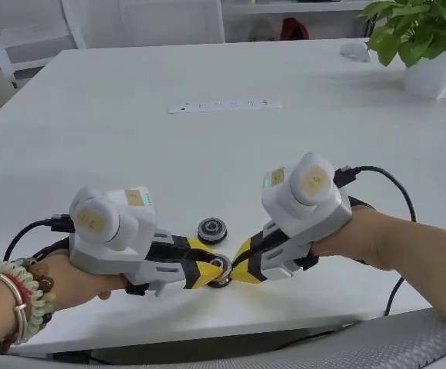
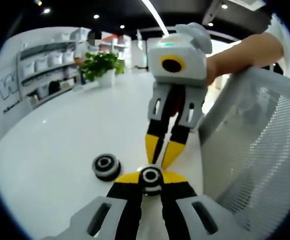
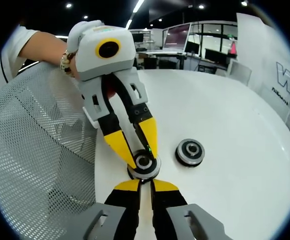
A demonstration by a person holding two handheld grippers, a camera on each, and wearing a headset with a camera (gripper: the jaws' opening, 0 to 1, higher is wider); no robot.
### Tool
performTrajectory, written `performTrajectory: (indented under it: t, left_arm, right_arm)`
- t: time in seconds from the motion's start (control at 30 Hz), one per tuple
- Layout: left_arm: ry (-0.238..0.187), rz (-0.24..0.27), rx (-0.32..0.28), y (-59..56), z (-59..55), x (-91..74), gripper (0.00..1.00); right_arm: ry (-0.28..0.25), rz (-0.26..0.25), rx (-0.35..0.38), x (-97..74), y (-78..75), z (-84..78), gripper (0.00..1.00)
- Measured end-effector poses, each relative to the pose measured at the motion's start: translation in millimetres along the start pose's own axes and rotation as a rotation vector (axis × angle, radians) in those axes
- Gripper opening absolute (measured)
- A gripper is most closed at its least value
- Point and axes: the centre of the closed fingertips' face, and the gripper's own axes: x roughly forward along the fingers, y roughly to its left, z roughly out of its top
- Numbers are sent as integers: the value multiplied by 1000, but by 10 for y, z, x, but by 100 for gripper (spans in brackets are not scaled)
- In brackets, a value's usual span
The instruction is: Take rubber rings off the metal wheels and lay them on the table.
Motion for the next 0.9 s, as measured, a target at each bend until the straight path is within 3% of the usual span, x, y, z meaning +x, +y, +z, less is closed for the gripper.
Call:
performTrajectory:
  t: [0.13, 0.23, 0.4, 0.5, 0.57, 0.63, 0.73, 0.9]
  left_arm:
    - [-1, 2, -3, -1, 3, 4, 15]
    - [-5, 2, -17, 2, 5, 6, 15]
    - [-13, 1, -23, 10, 0, 0, 15]
    - [-14, 2, -24, 14, -5, -2, 15]
    - [-15, 2, -21, 16, -5, -1, 15]
    - [-16, 2, -20, 16, -5, -2, 15]
    - [-17, 2, -17, 16, -4, -4, 15]
    - [-16, 8, -14, 29, -6, -5, 15]
  right_arm:
    - [36, 7, 171, 3, -18, -24, 2]
    - [36, 6, 124, 7, -13, -18, 2]
    - [62, -15, 117, 22, 1, -5, 2]
    - [75, -16, 175, 18, -9, -16, 1]
    - [77, -20, 272, 16, -15, -28, 0]
    - [68, -15, 323, 9, -11, -33, 0]
    - [79, -23, 295, 15, -14, -31, 0]
    - [76, -38, 338, 8, -57, -42, 0]
